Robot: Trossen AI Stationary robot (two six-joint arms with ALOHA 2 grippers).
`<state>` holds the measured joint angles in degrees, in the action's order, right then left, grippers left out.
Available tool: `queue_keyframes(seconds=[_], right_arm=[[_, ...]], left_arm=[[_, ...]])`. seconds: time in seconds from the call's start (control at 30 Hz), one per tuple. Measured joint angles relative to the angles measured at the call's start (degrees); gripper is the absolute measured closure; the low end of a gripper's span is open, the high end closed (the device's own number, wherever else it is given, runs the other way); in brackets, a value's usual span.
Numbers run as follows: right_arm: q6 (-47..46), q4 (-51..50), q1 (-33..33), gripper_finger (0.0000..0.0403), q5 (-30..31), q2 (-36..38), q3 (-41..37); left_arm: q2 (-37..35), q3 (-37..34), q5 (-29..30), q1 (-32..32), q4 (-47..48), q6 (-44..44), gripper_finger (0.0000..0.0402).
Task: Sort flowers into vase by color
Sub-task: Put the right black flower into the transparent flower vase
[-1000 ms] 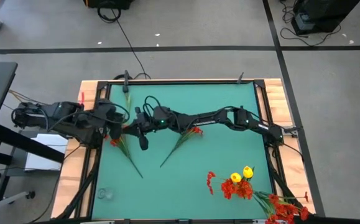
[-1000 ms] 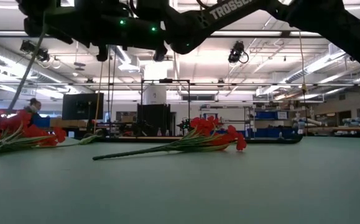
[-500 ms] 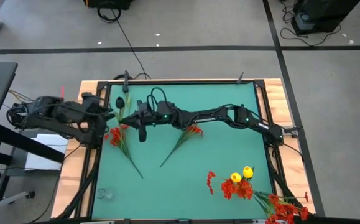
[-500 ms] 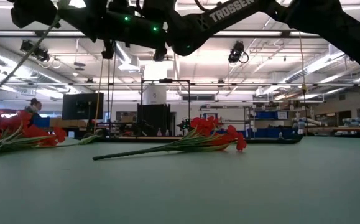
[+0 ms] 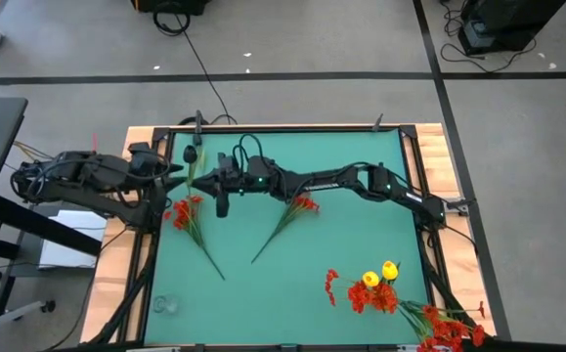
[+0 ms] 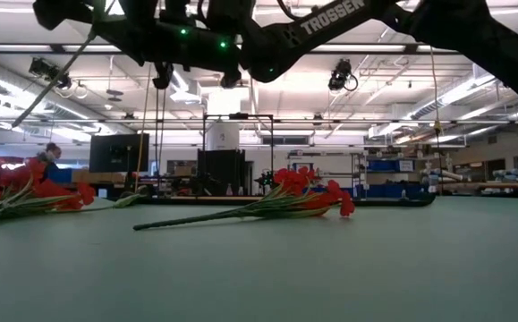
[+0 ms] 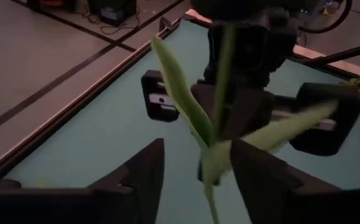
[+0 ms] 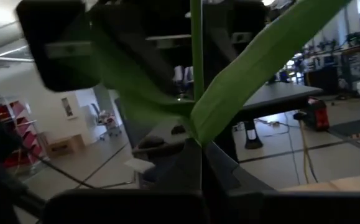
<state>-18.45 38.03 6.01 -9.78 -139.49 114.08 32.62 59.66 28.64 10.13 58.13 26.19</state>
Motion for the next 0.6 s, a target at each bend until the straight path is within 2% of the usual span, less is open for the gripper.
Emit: queue_keyframes(seconds=[0.13,0.3,0.47,0.6], right_arm=[[-3.8,0.2,0.6,0.0401,2.8,0.0,0.0],[-4.3,0.8,1.3,0.0401,2.4,0.0,0.0],[-3.4,1.4,1.2,0.0401,0.6,0.1,0.0],[-2.1,1.3,1.1,0.0401,0.4,0.1,0.0]], left_arm=[[0.0,0.0,-0.4,0.0,1.1,1.4,0.0154],[0.0,0.0,1.4,0.0,2.0,1.2,0.0108],[0.1,0.0,7.1,0.0,1.6,1.7,0.0106],[1.3,0.0,6.0,0.0,0.5,1.7,0.0118]])
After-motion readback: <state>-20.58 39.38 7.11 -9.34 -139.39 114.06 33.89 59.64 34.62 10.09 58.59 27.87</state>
